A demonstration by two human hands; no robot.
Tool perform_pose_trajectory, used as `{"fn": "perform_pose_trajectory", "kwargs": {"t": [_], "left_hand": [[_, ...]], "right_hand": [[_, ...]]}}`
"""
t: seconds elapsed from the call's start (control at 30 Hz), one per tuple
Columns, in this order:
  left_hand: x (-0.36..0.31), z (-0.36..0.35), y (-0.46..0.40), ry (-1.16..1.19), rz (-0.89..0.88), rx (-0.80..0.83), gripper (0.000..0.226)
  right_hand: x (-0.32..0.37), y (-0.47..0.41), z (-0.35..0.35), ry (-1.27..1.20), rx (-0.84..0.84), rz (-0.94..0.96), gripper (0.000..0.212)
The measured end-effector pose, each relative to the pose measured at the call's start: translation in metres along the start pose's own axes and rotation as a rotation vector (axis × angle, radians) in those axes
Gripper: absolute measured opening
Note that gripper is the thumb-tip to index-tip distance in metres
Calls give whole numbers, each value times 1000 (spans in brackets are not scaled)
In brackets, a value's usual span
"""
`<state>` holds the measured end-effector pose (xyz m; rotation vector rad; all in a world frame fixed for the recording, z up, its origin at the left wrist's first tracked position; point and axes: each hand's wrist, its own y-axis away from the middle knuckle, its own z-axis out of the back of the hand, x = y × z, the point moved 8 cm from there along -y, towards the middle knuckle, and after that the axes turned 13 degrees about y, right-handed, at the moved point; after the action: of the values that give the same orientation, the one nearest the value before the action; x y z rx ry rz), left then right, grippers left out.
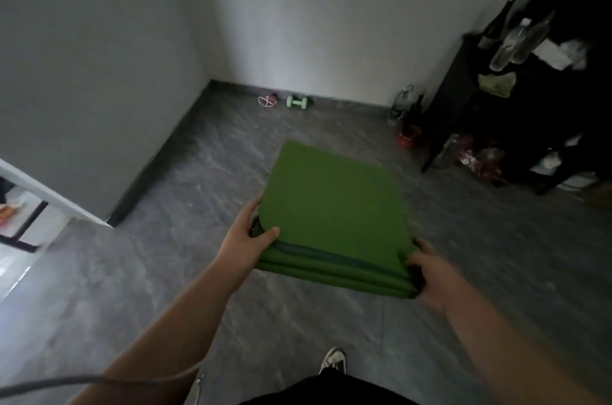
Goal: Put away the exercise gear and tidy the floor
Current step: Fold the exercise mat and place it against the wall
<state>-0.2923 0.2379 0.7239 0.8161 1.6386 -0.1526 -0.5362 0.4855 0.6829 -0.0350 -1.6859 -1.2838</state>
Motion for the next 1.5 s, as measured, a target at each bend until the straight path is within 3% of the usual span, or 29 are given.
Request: {"fn": "perform_pose_trajectory", "kwargs": {"t": [0.17,0.27,0.33,0.4,0.57,0.87,1.07,1.5], "left_hand": [[-46,-43,-58,-232,-75,35,72],[-61,-53,-94,-346,-110,-30,71],[-71,-52,-120,-405,-148,-86,72],[-80,-47,-149,-461,-171,-132,70],[-106,-39,-246,-641,-205,-183,66],[-165,-45,-457,-761,-189,-104,62],[-191,-83,-577,-824,-162,-28,65],[-158,-184,-838,-796,-13,-34,70]], "right_hand": [[77,-35,19,189,-117,171,62],[124,-48,9,369,-168,350,63],[151,-58,-9,435,-165,428,75],[176,-73,-27,466,-184,453,88],[242,-138,-68,535,-274,517,94],[364,-291,-111,517,-389,420,83],[425,-377,-103,541,-471,355,61],[540,-644,-39,568,-331,254,76]]}}
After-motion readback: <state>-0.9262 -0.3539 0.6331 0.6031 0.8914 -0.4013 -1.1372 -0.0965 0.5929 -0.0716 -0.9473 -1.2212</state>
